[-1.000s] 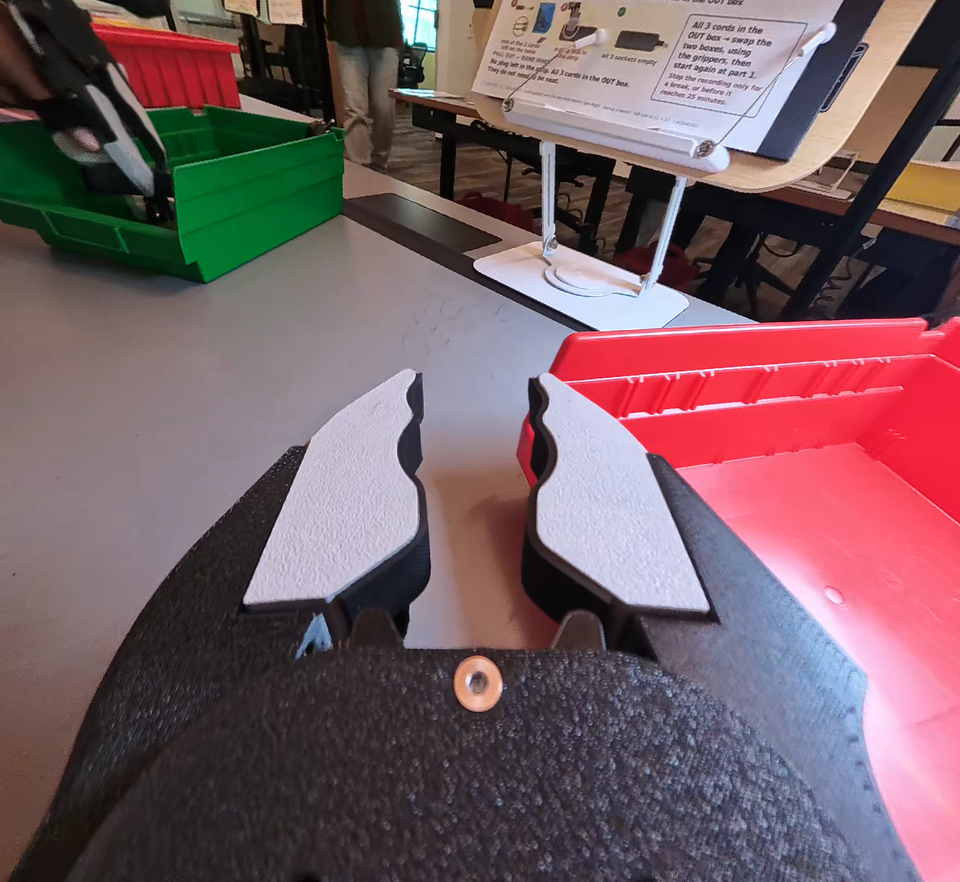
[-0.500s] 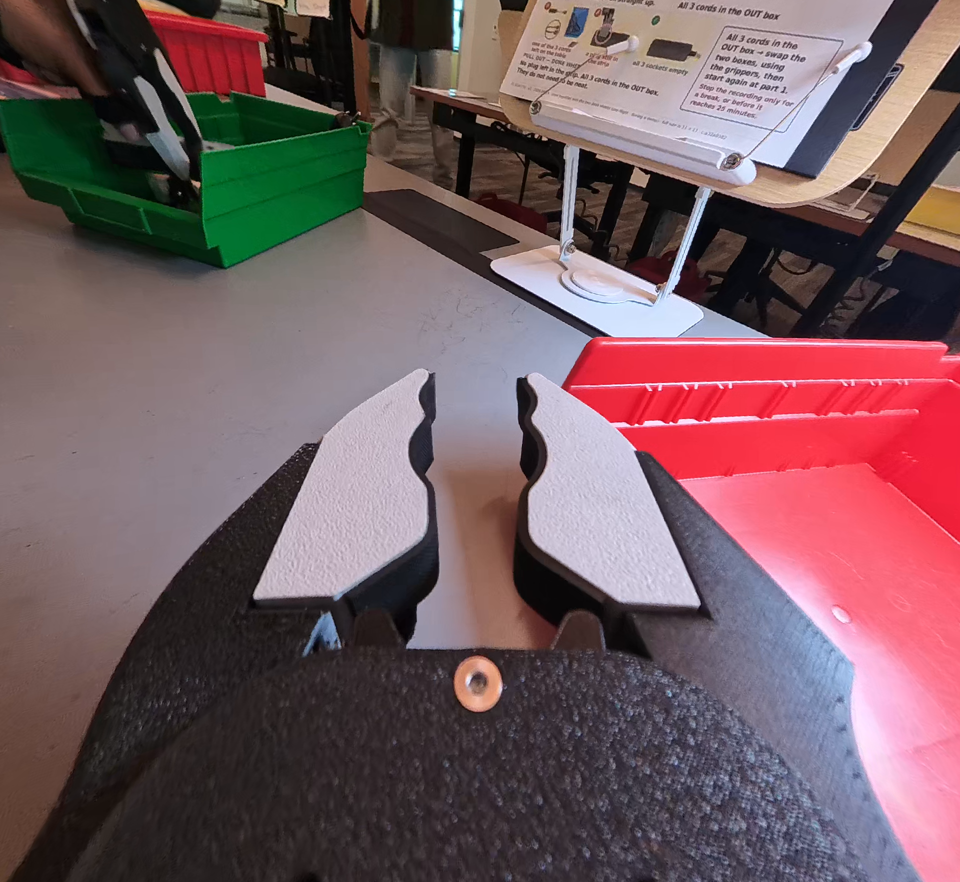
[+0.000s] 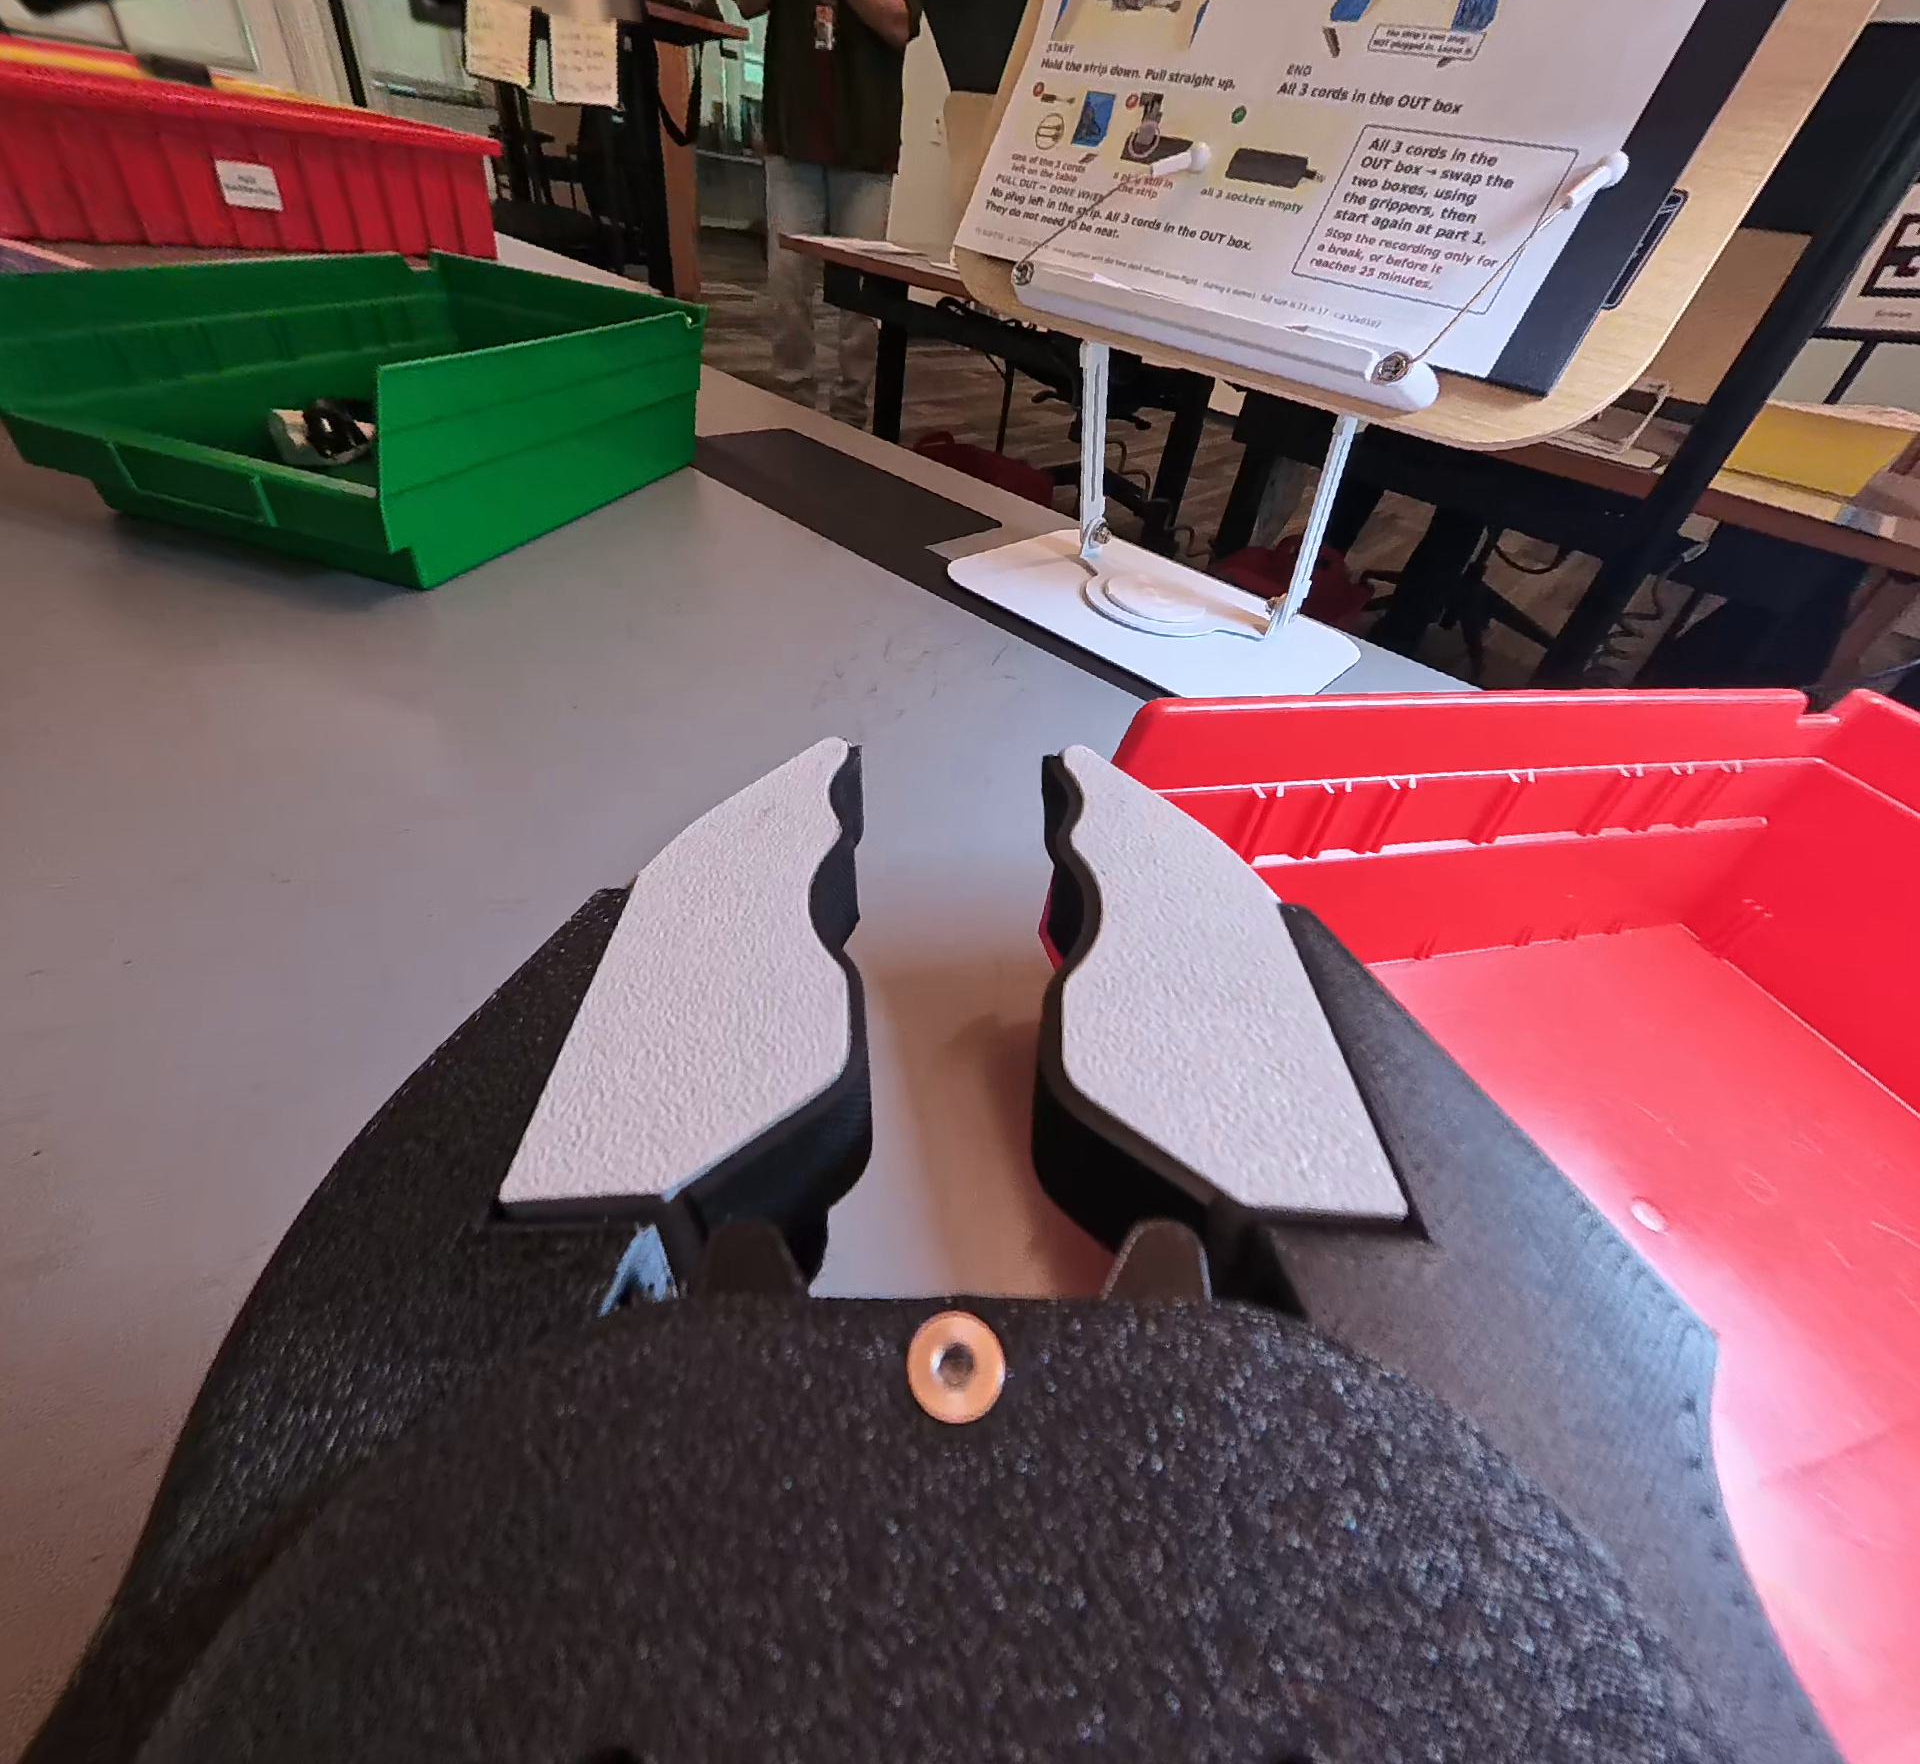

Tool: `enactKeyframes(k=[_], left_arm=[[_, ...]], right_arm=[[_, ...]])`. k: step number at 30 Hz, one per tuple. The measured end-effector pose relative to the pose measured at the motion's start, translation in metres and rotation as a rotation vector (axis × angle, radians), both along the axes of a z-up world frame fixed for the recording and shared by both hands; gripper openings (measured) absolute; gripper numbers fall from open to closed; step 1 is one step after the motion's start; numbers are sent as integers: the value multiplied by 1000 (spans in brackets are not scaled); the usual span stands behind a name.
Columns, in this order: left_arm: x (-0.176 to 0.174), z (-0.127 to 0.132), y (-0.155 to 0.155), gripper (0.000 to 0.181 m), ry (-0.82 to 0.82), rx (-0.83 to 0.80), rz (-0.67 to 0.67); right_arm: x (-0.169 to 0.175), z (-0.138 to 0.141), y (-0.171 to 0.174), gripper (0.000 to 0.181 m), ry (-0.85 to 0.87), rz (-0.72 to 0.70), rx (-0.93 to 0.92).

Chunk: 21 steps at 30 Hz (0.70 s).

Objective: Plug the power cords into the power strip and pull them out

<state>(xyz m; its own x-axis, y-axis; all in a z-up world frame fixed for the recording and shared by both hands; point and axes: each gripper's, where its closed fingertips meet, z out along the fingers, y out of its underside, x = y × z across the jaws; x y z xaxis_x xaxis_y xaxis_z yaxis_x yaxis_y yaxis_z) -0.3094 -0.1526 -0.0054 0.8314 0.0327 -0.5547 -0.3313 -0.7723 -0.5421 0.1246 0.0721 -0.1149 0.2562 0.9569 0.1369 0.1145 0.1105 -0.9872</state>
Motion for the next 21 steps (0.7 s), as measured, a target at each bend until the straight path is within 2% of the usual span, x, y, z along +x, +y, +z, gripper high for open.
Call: enactKeyframes(k=[3, 5, 7, 9, 12, 15, 18, 21], left_arm=[[42, 43, 7, 46, 82, 94, -106], [81, 63, 13, 46, 111, 157, -204], [124, 71, 21, 46, 126, 204, -313], [171, 66, 29, 47, 129, 232, -429], [244, 40, 38, 47, 87, 241, -611], [307, -6, 46, 46, -14, 213, -766], [346, -59, 54, 46, -142, 148, -857], [362, -110, 61, 46, -221, 59, -888]], right_arm=[[-1, -2, 0, 33, -3, 2, -7], [-2, -2, -1, 33, -4, 5, 2], [-2, 0, -3, 33, -1, 11, 11], [-3, 0, -6, 32, 2, 19, 17], [-3, 2, -8, 32, 8, 31, 28], [-1, 7, -9, 32, 24, 40, 38], [4, 17, -9, 33, 65, 38, 53], [11, 26, -8, 32, 101, 30, 69]])
